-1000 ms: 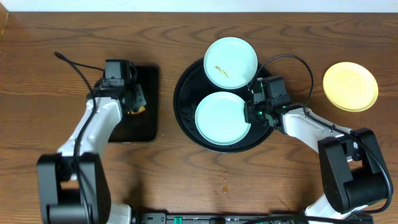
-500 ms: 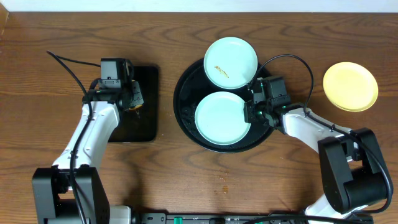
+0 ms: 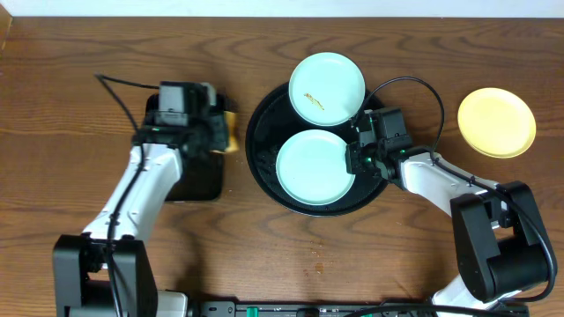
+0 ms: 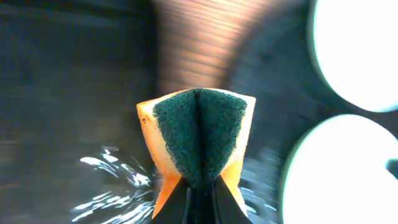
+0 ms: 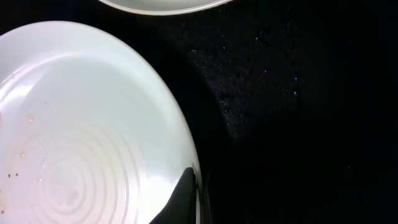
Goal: Clean dirty plates on tray and stack at the side
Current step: 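Lift sponge from black tray with left gripper toward green plate, then scrub lower green plate with sponge while right gripper holds rim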
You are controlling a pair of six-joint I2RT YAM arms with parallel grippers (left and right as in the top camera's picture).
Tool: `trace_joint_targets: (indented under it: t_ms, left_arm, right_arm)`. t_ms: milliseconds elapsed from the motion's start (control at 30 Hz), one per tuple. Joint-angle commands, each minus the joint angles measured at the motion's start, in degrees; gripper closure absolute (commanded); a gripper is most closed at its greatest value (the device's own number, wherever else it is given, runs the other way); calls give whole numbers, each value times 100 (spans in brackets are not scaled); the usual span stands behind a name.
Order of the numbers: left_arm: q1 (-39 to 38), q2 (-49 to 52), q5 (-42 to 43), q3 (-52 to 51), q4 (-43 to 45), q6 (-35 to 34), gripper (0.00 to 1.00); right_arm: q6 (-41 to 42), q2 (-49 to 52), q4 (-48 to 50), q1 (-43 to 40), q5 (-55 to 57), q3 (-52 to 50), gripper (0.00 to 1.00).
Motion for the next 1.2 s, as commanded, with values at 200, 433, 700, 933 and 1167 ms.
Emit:
trace_joint_targets:
  t_ms: [200,433,700,933,1167]
  left_arm:
    - [-1333,20,-2,68,614,-162,92]
    - [-2181,420,-732,68,960,-160,93]
    - [-2494,1058,-1646,68,1213,-153,92]
    - [-2507,1447,-1578,61,1185,-11,92]
    - [-2511,1589,-1010,61,870,-81,92]
  right_arm:
    - [24,136,-50,63,138,-4,99]
    - [22,136,-52,68,140,-4,99]
    - [22,136,-52,72,140,-4,99]
    - [22,136,-50,72,140,-4,99]
    - [22,136,-52,72,142,-4,99]
